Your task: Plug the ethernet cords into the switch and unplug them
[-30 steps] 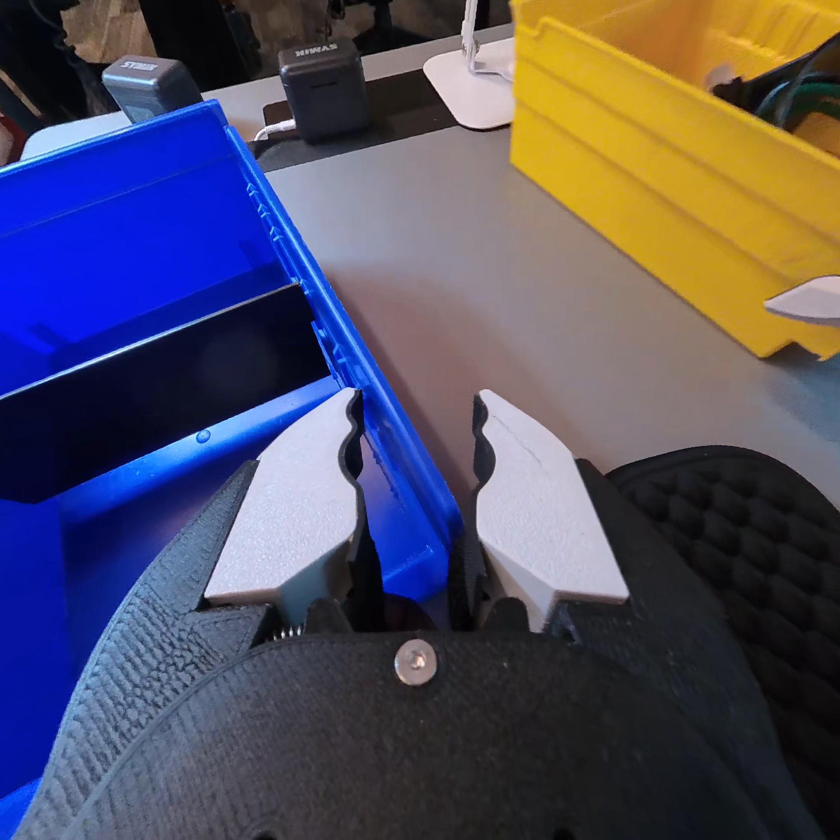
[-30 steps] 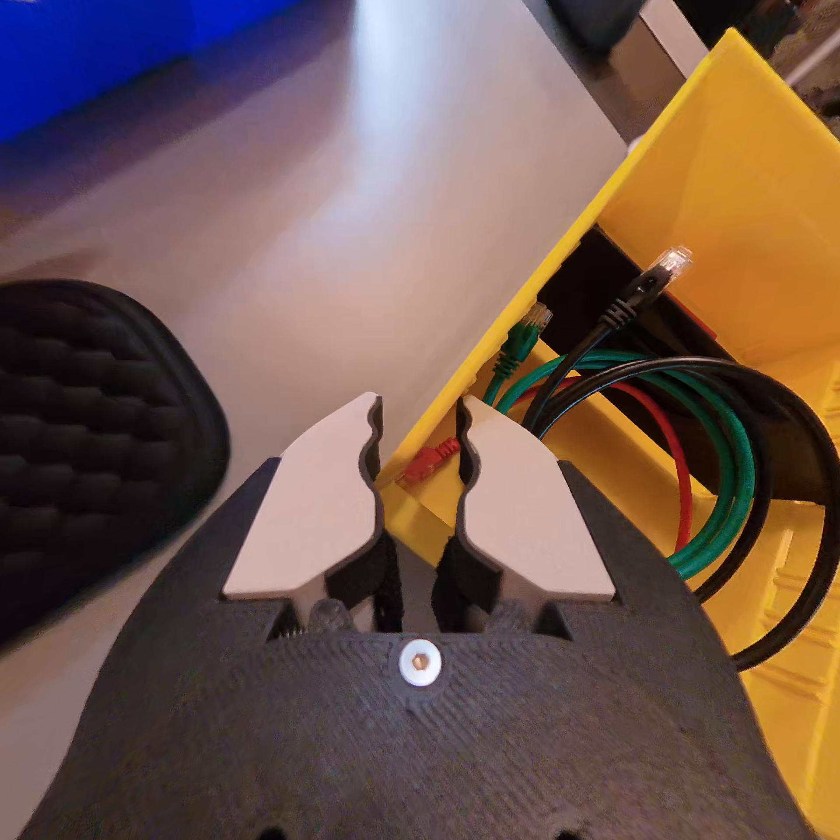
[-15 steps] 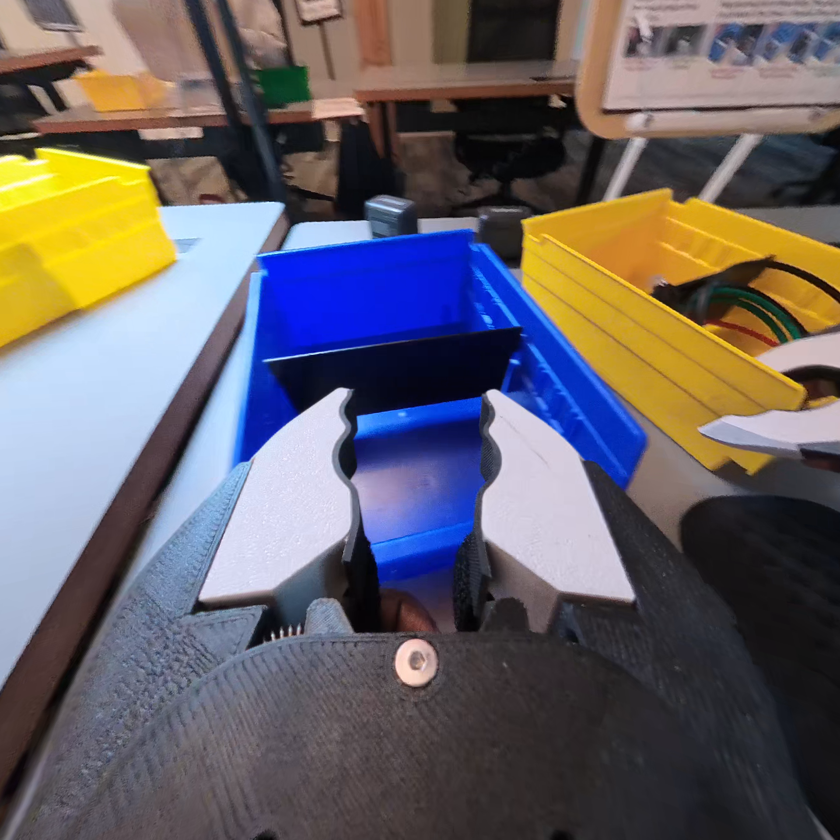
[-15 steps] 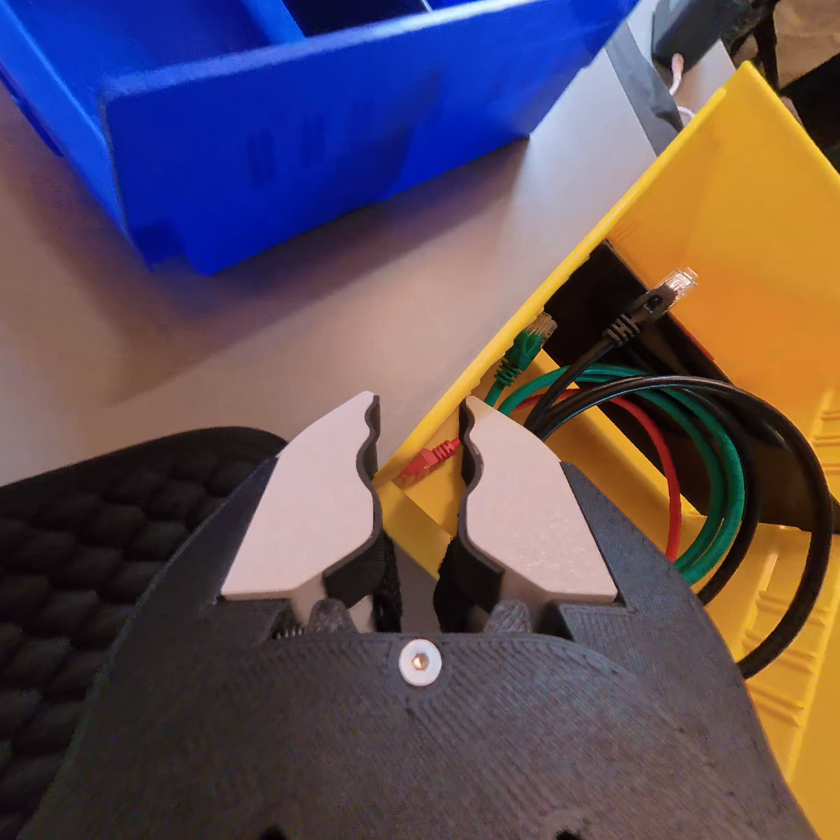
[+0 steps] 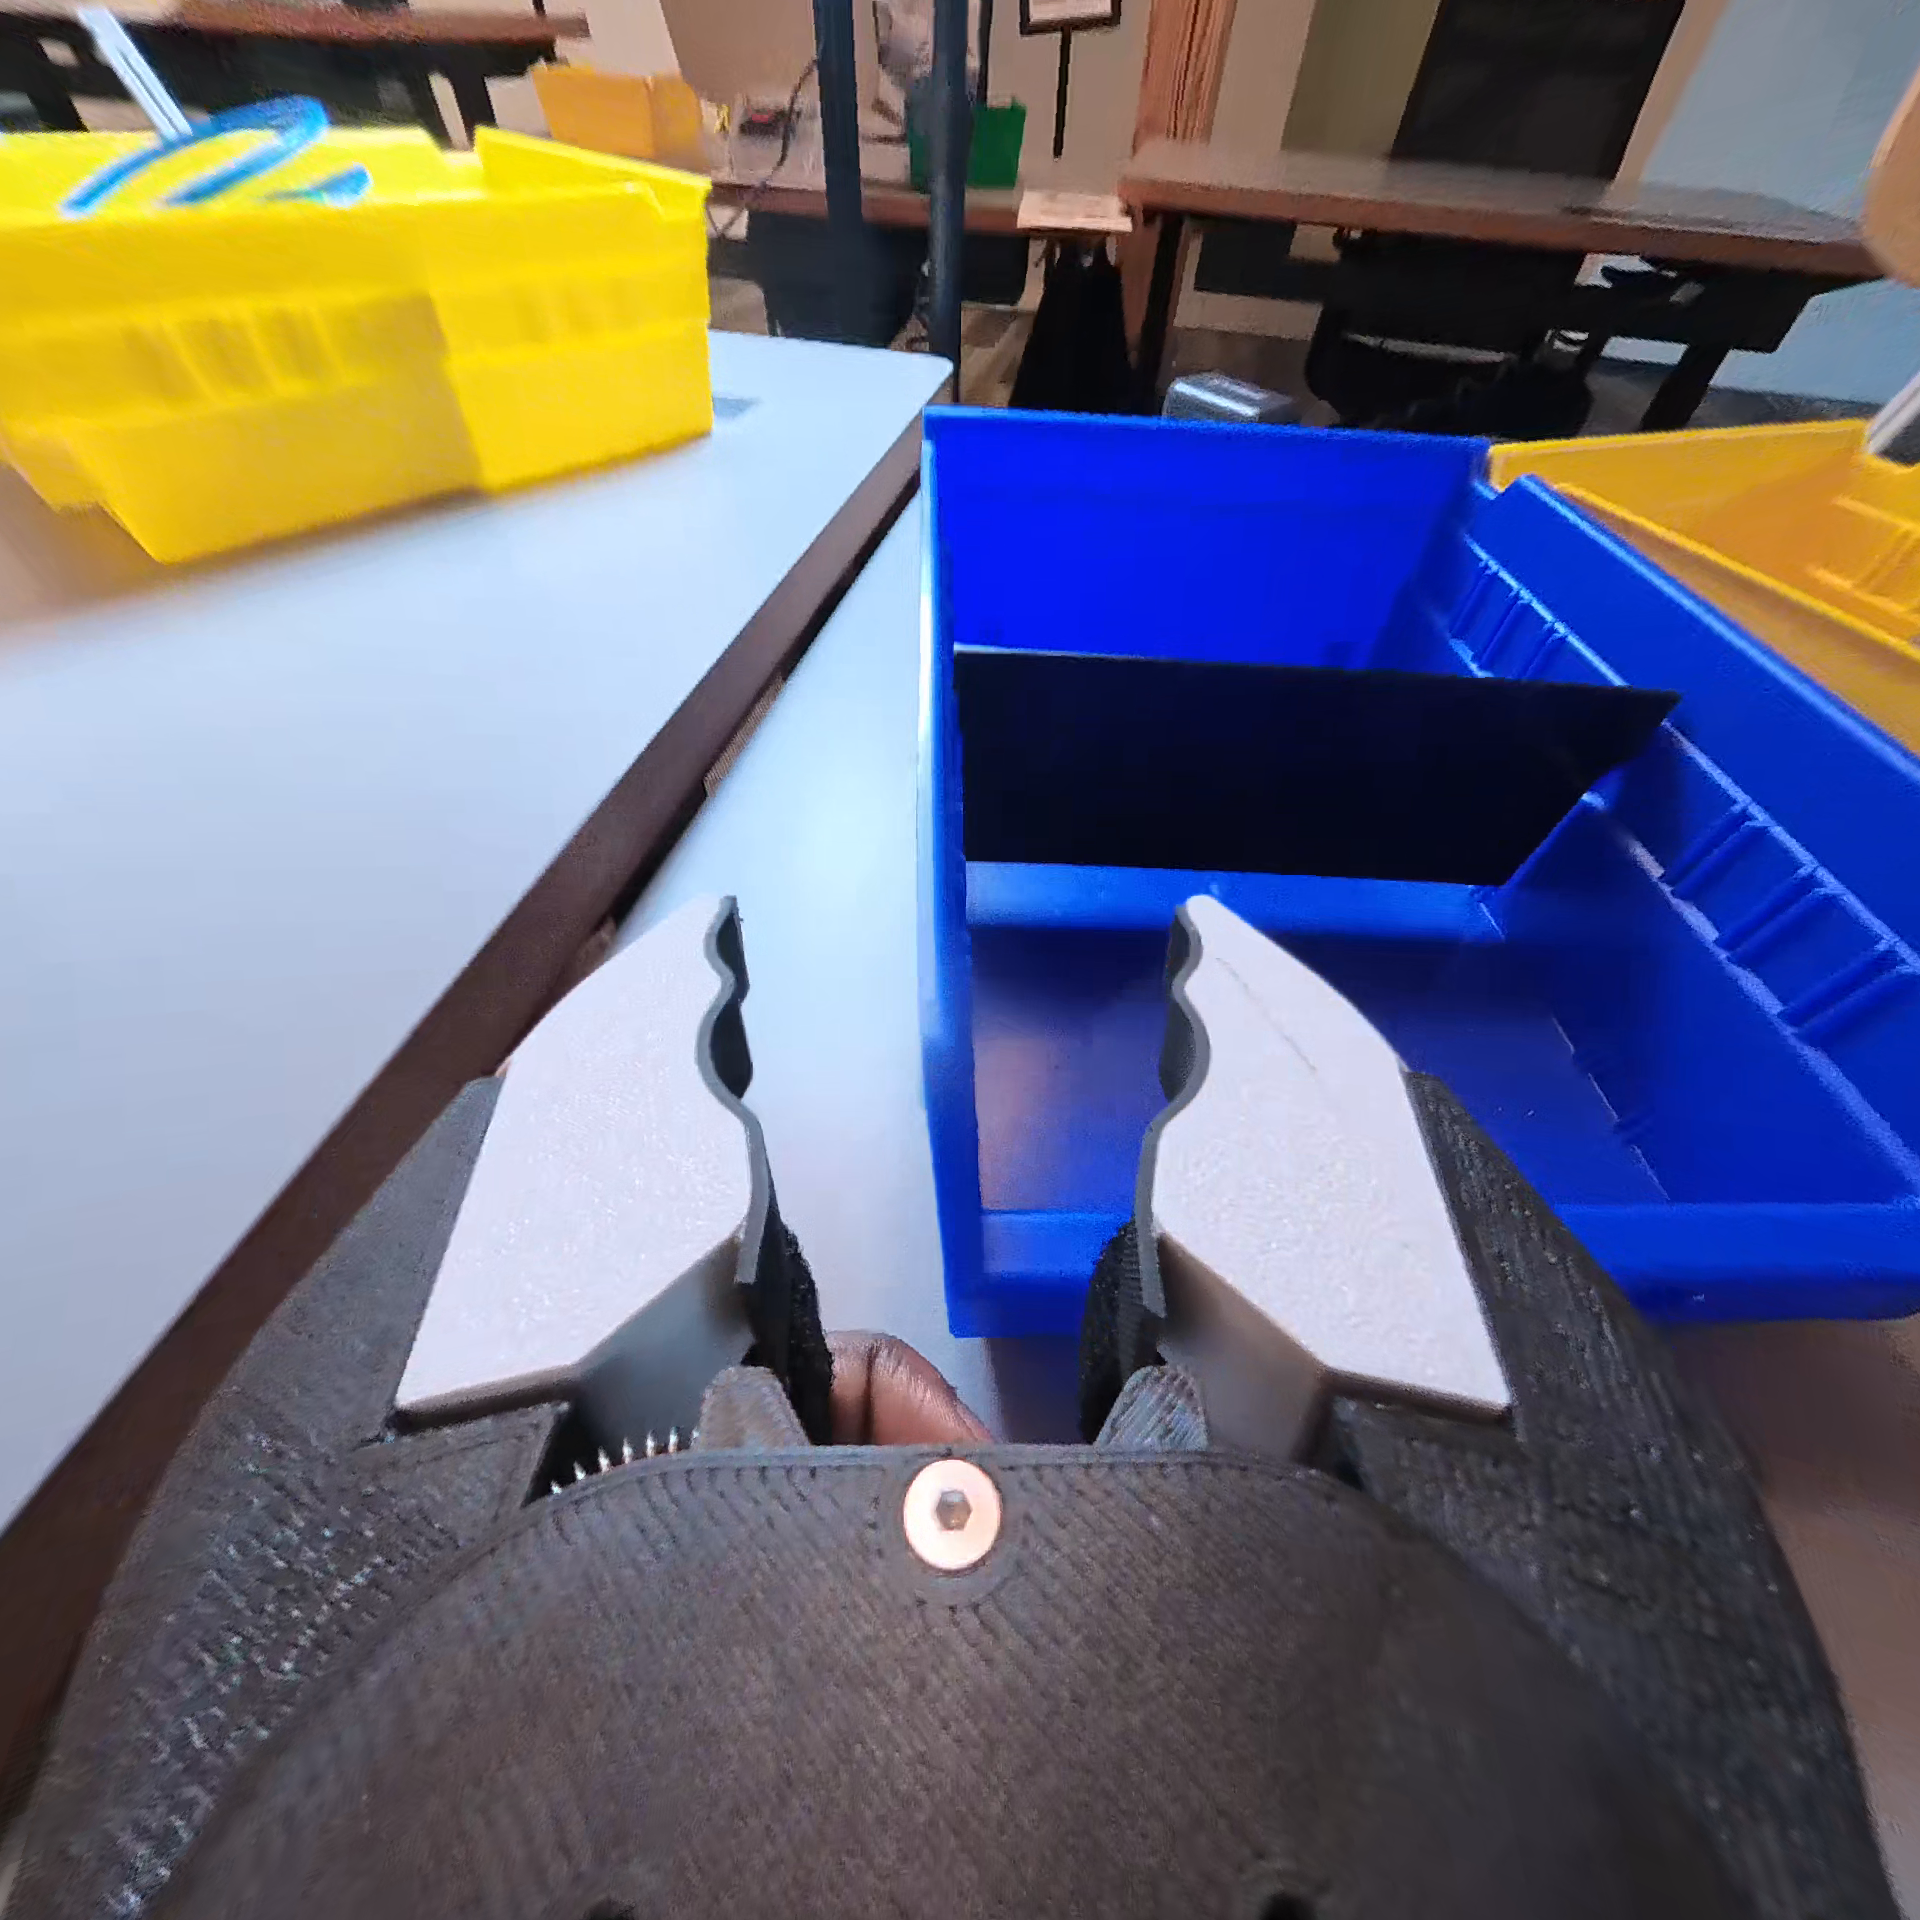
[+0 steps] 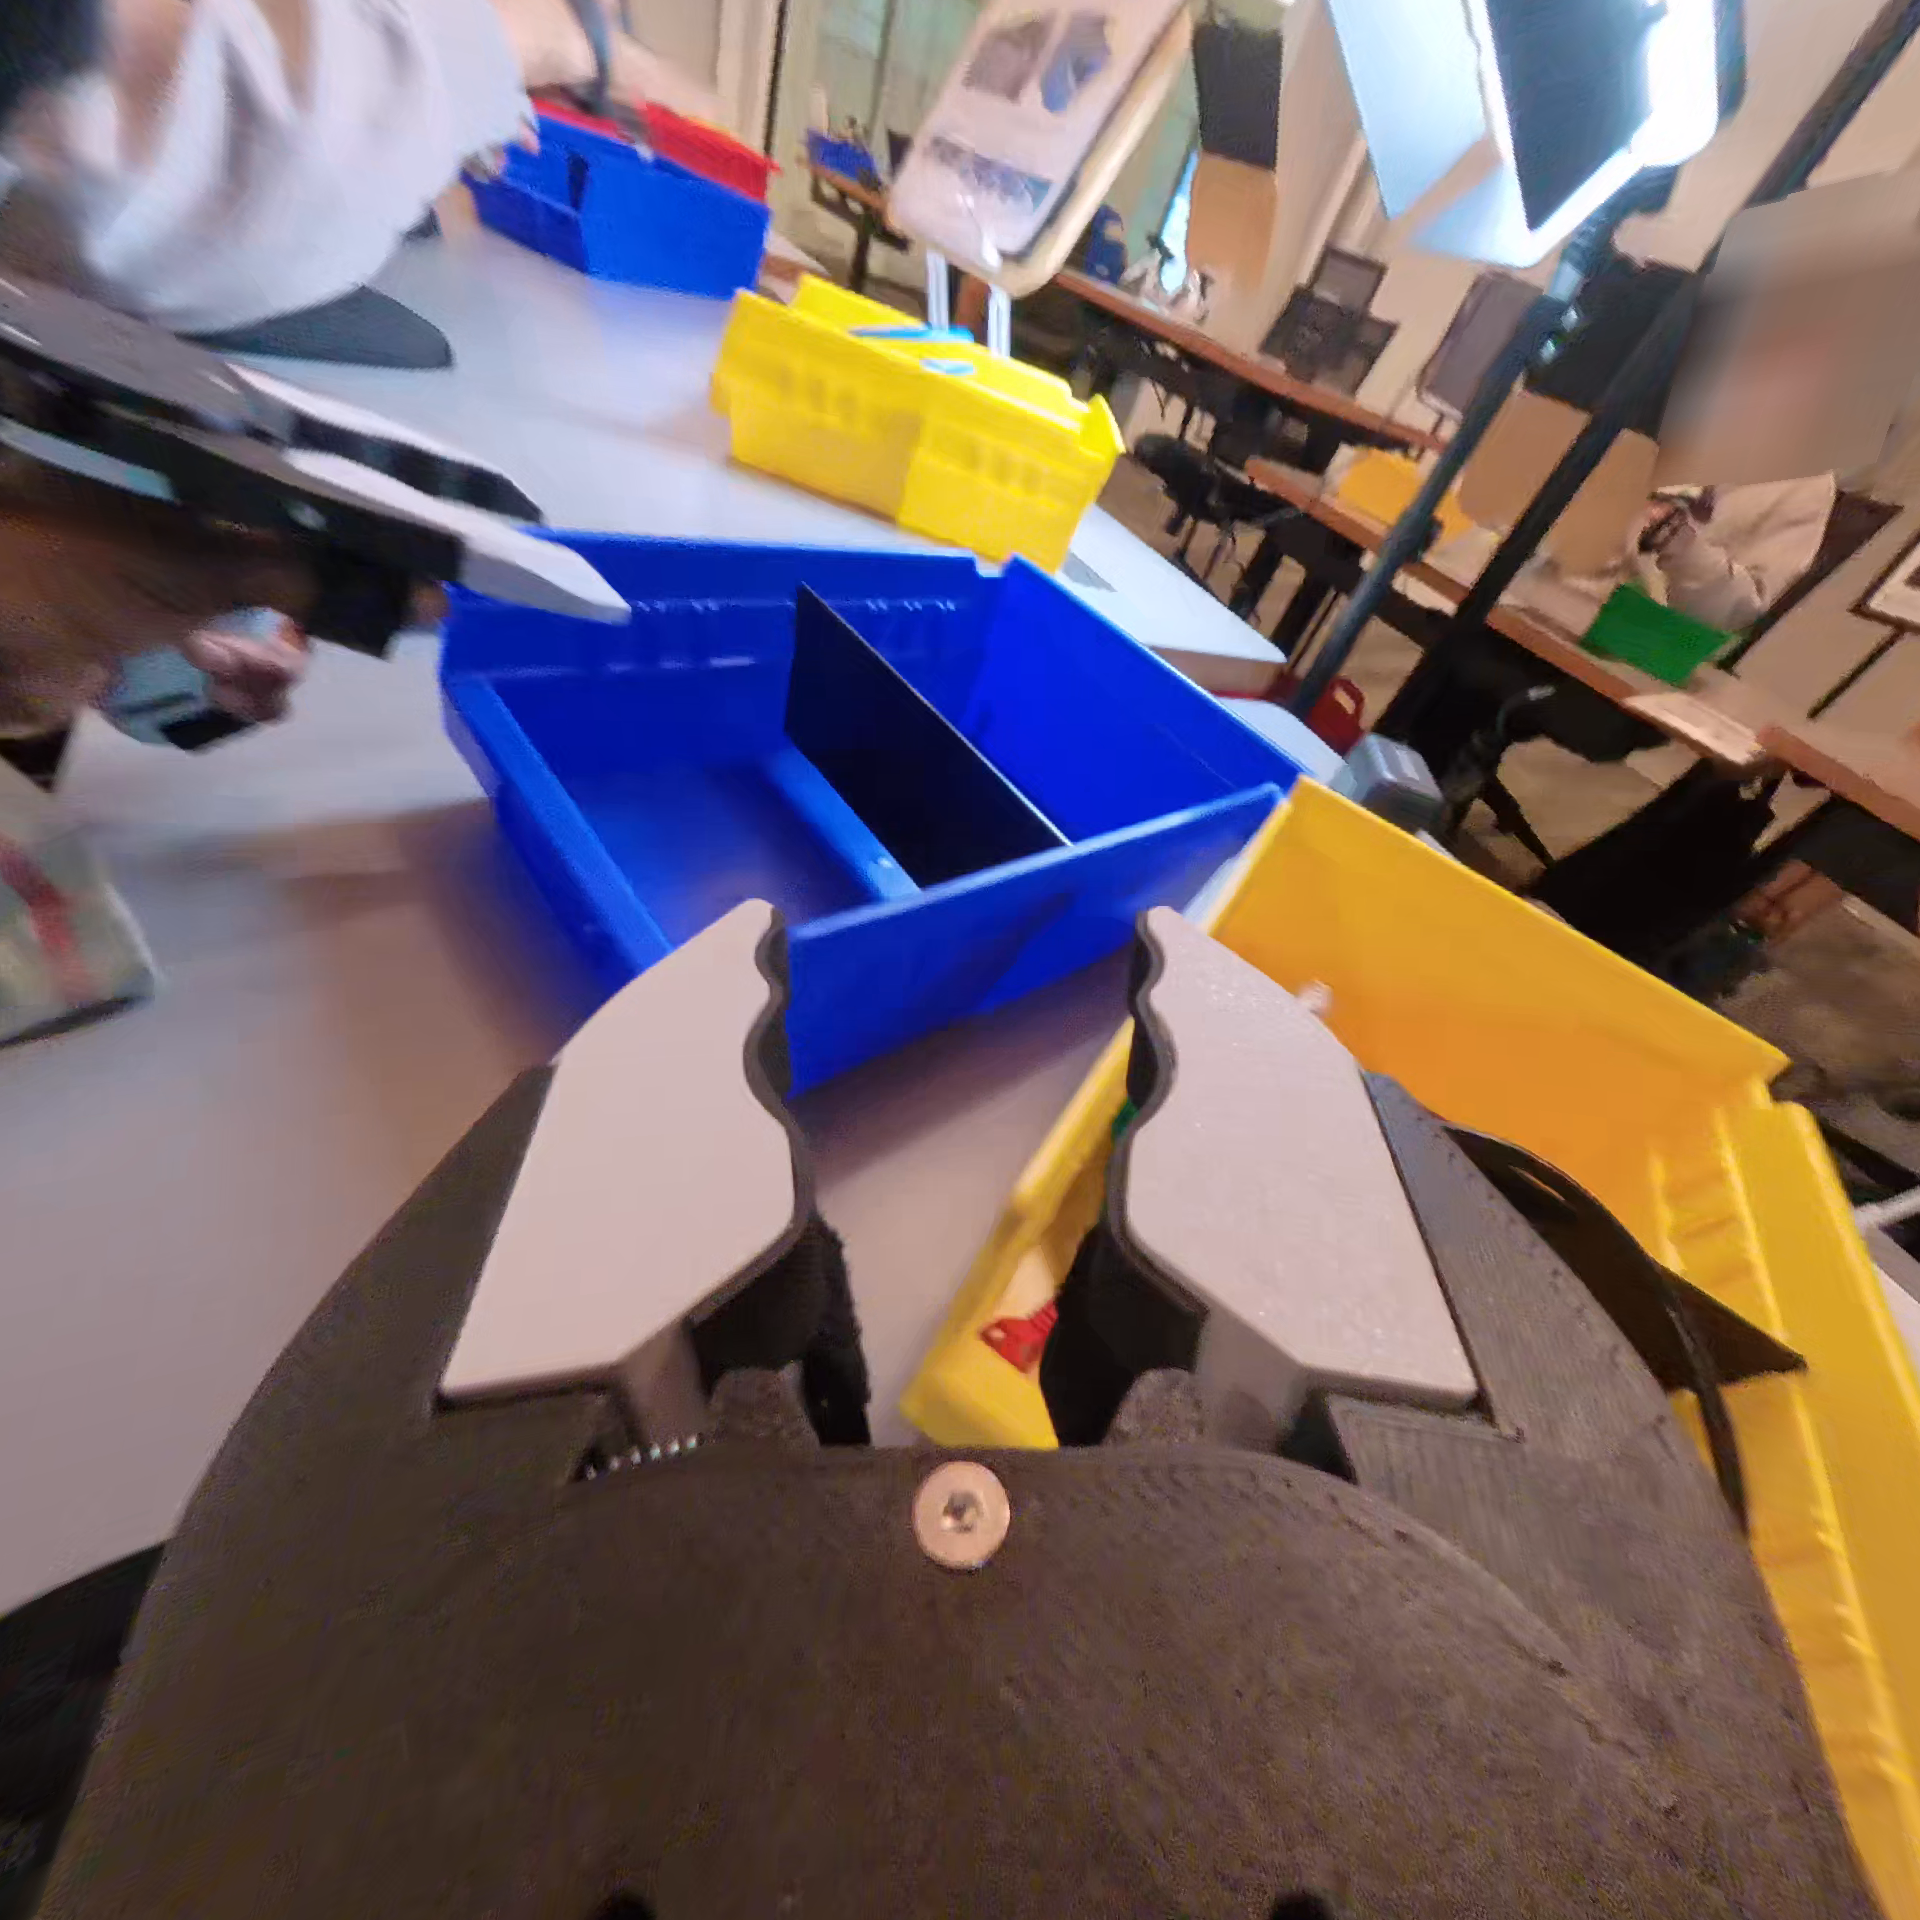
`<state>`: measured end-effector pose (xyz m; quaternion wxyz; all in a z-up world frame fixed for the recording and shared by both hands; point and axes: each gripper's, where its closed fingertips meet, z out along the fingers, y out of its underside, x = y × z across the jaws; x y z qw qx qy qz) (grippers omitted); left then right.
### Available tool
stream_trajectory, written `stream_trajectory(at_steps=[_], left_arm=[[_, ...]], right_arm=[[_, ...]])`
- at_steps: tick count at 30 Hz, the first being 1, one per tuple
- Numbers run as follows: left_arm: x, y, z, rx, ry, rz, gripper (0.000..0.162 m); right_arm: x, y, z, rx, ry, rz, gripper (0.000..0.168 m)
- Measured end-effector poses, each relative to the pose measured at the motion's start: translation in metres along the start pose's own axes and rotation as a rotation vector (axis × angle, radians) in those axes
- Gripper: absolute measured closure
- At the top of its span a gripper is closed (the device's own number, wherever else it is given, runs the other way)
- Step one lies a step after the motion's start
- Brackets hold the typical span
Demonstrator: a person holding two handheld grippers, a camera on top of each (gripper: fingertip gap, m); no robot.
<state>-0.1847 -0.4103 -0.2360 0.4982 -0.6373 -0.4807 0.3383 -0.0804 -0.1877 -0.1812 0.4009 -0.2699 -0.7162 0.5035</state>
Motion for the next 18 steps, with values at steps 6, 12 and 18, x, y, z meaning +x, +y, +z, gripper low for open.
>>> stream_trajectory(at_steps=[6,12,18], left_arm=[[-0.001,0.021,0.012,-0.058,0.023,-0.037,0.089],[0.010,0.027,0.018,-0.052,0.093,-0.064,0.139],[0.000,0.008,0.006,0.024,-0.017,0.019,0.157]], right_arm=[[-0.048,0.028,0.027,-0.164,-0.129,0.059,0.109],[-0.057,0.068,0.054,-0.374,-0.167,0.112,0.112],[-0.047,0.062,0.061,-0.331,-0.132,0.012,0.156]])
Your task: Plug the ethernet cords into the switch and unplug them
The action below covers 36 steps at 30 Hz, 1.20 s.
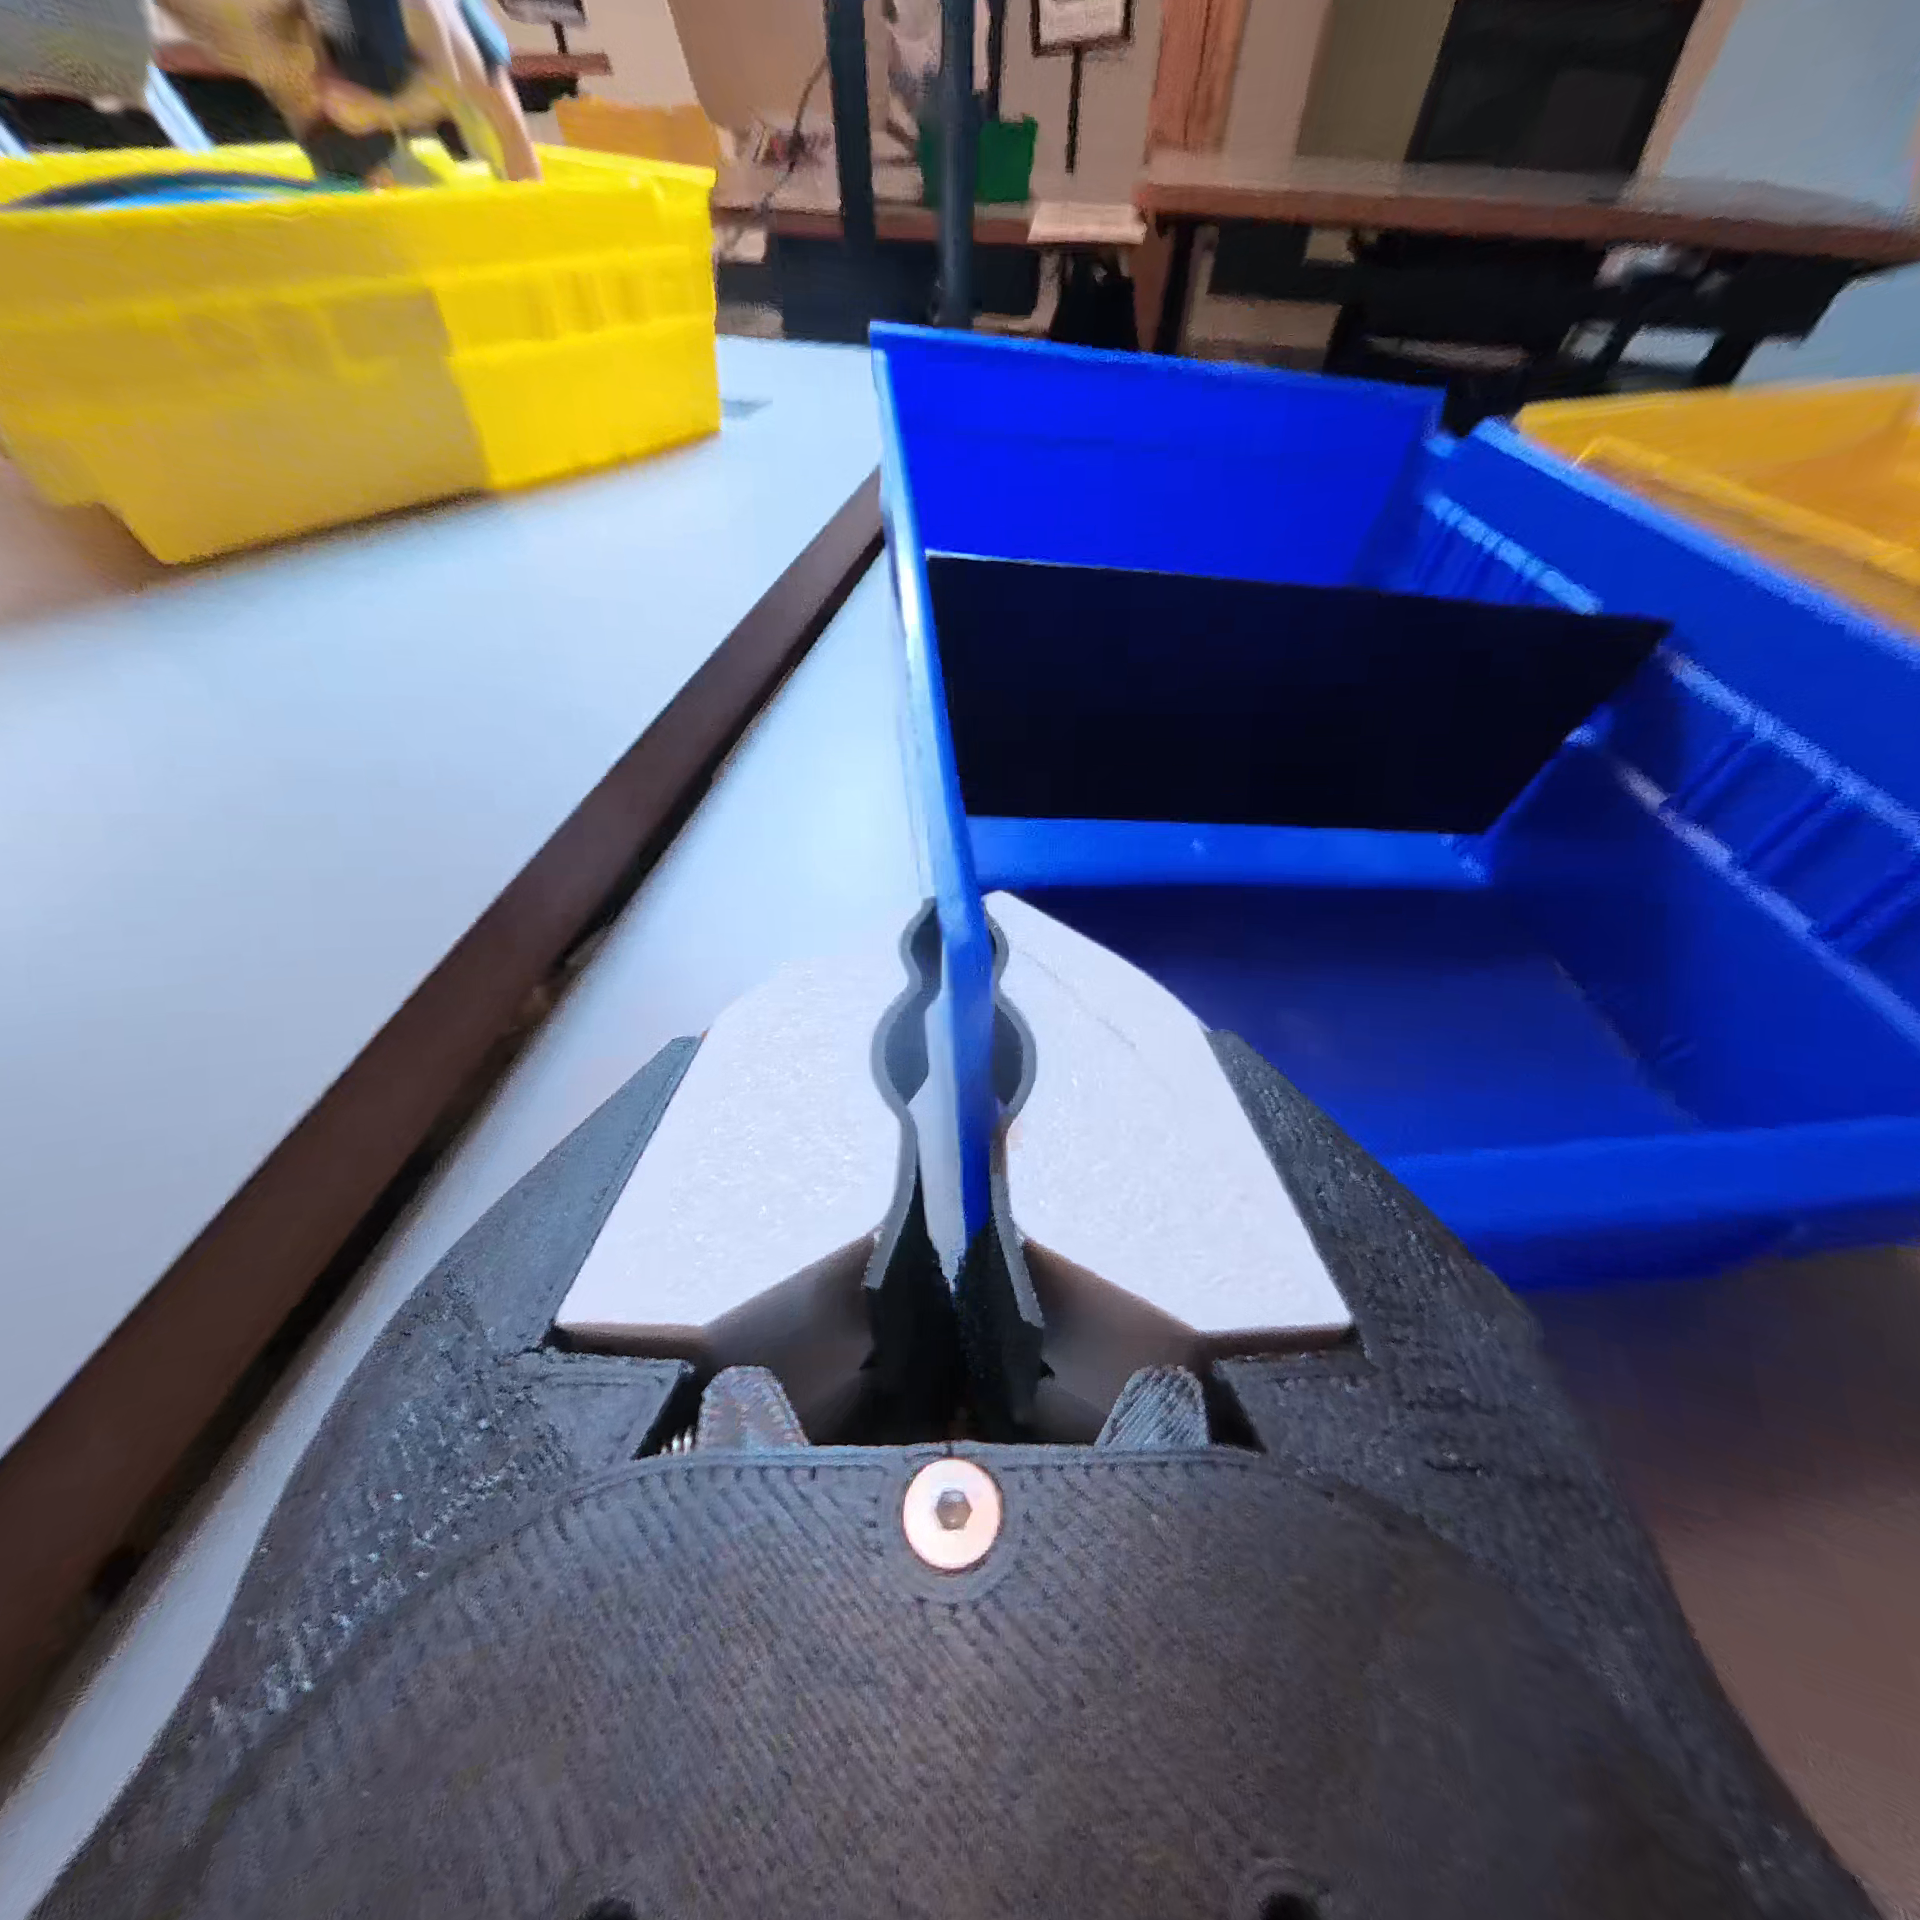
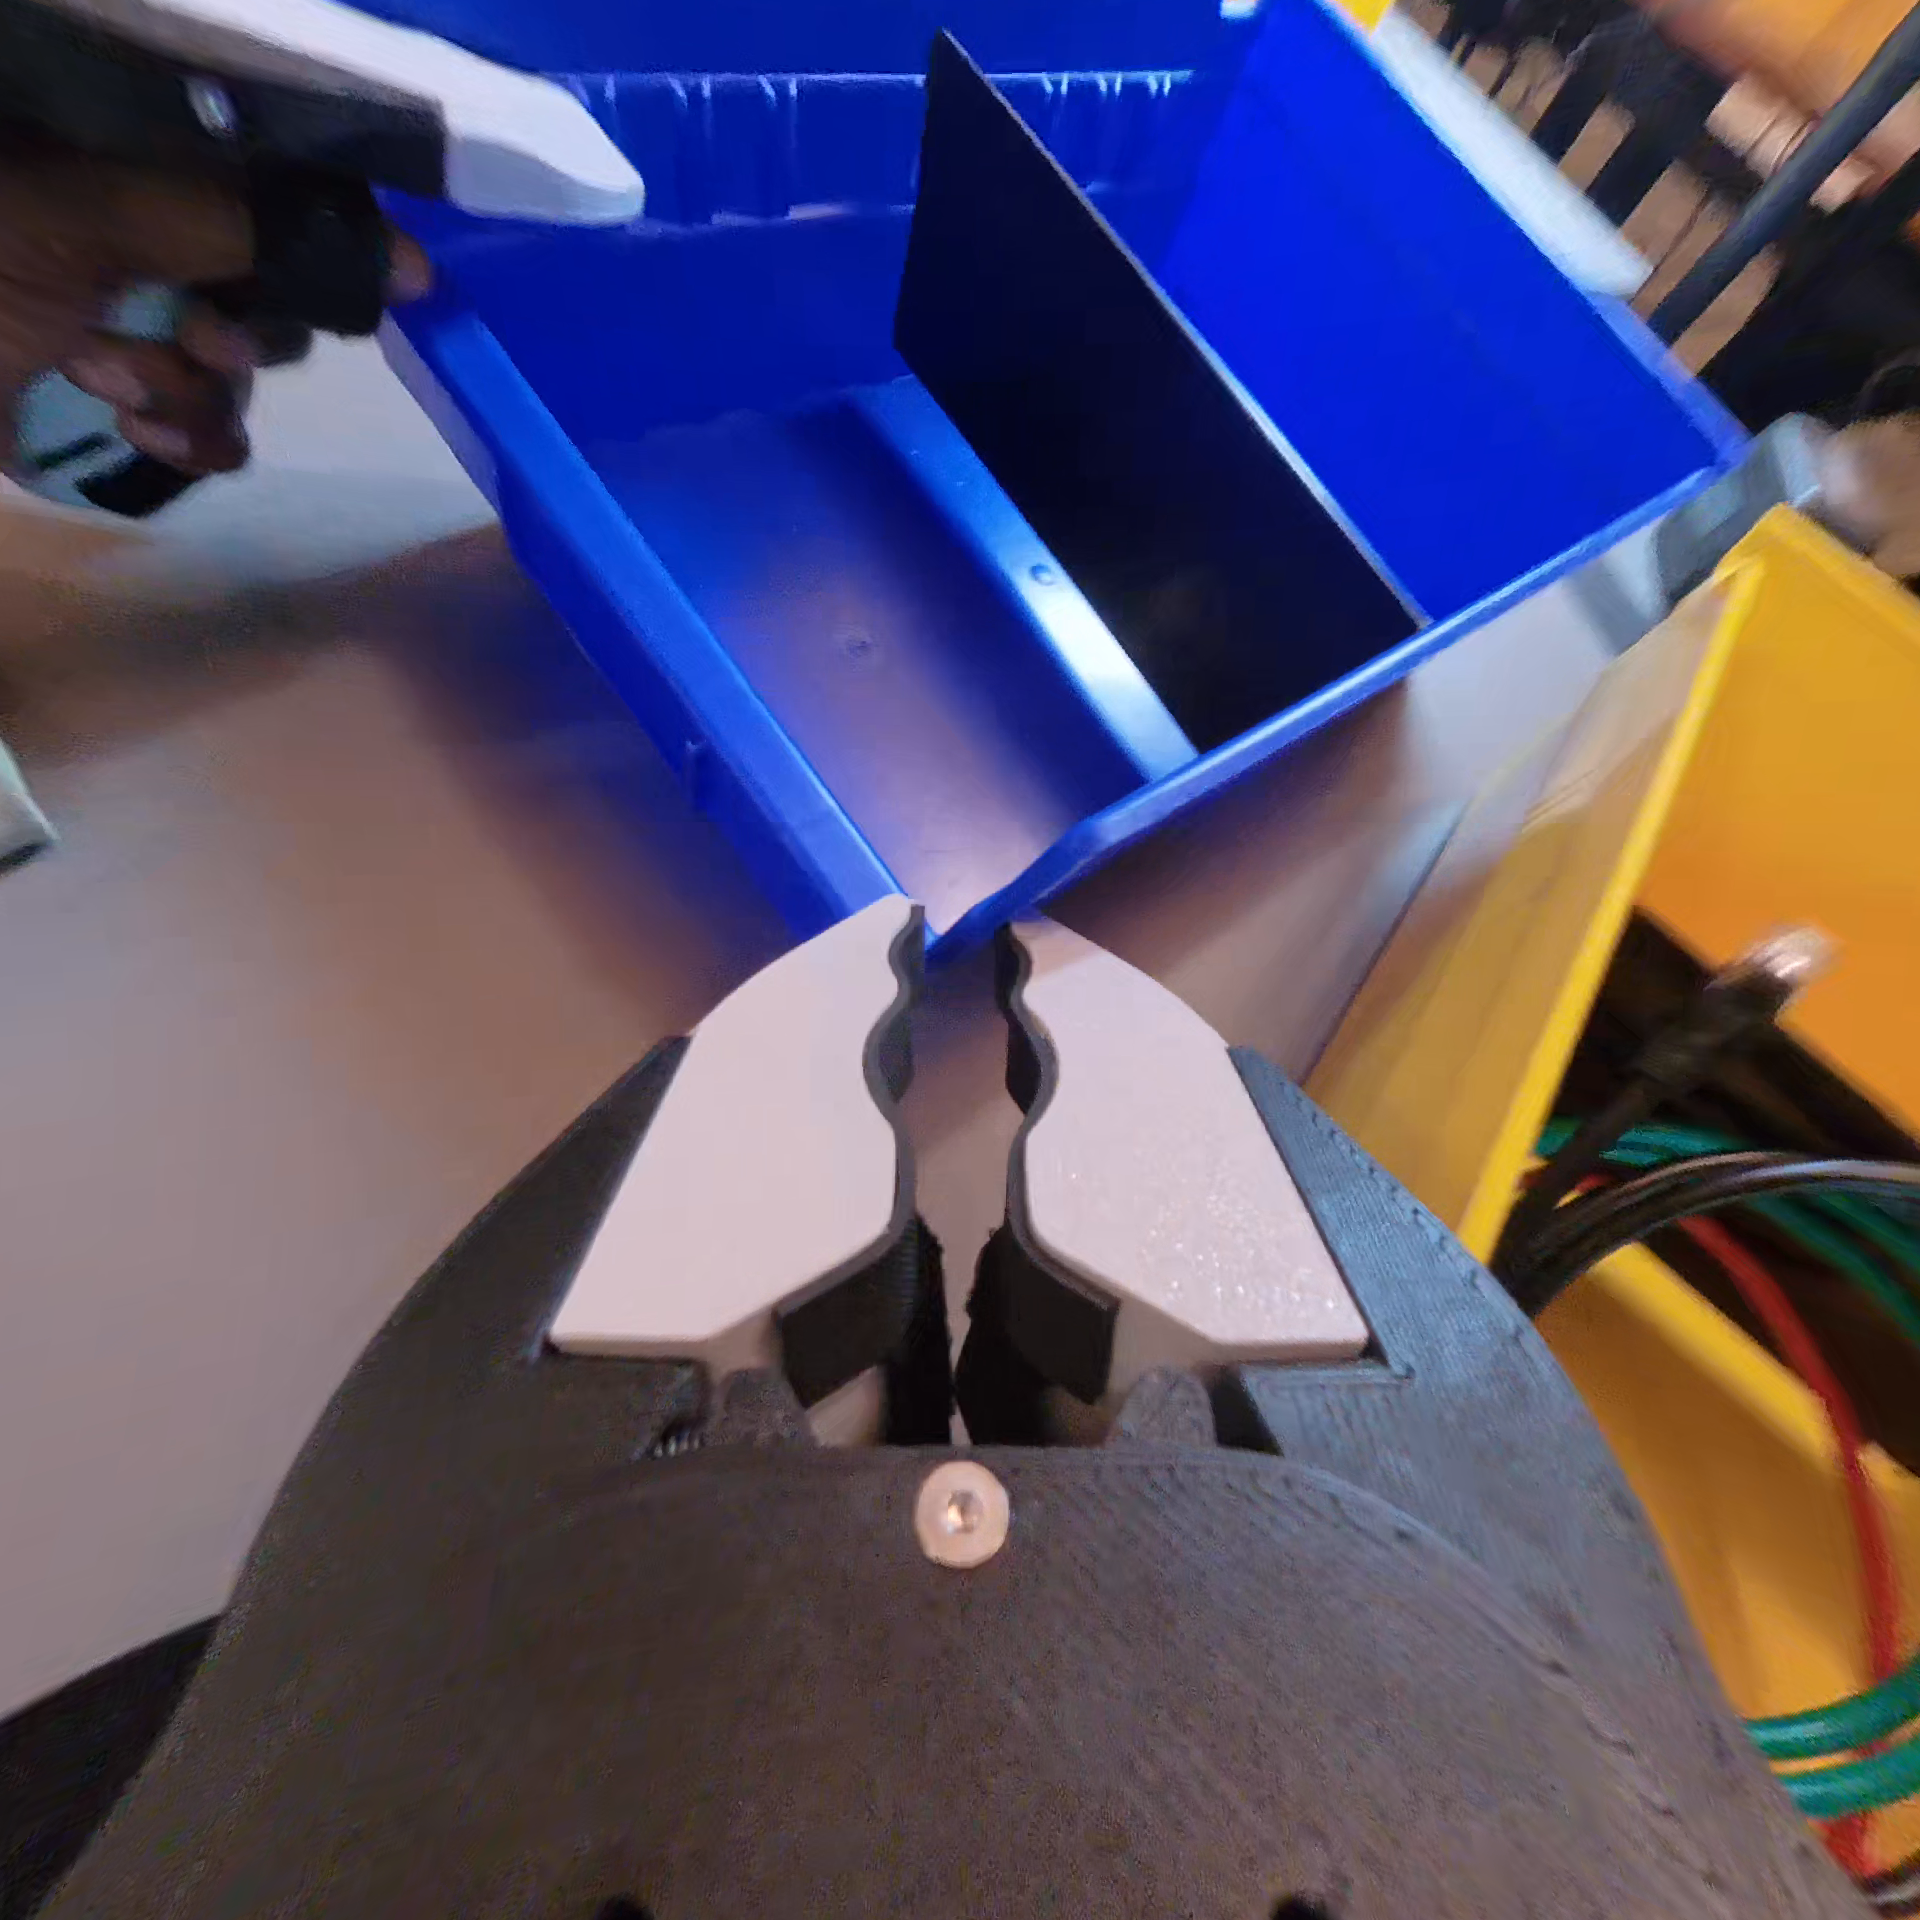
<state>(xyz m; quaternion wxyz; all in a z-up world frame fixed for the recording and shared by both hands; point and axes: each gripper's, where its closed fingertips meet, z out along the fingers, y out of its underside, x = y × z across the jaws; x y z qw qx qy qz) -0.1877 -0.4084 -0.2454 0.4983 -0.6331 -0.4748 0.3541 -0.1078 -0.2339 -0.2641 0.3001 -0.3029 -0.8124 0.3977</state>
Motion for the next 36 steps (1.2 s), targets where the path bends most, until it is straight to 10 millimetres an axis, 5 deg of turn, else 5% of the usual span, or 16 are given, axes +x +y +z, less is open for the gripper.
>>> stream_trajectory(at_steps=[7,11,15,26,36], left_arm=[[0.019,-0.078,-0.048,0.258,-0.042,0.031,0.157],[0.060,-0.114,-0.067,0.348,-0.021,0.068,0.157],[0.120,-0.138,-0.072,0.424,0.054,0.066,0.158],[0.335,-0.161,-0.043,0.463,0.434,0.072,0.157],[0.502,-0.114,-0.012,0.325,0.671,0.209,0.157]], right_arm=[[0.012,-0.045,-0.047,0.215,0.090,-0.106,0.157],[0.032,-0.060,-0.100,0.275,0.184,-0.155,0.157],[0.059,-0.050,-0.157,0.268,0.292,-0.166,0.157],[0.136,0.045,-0.309,0.161,0.623,-0.112,0.156],[0.173,0.171,-0.385,0.040,0.739,0.100,0.156]])
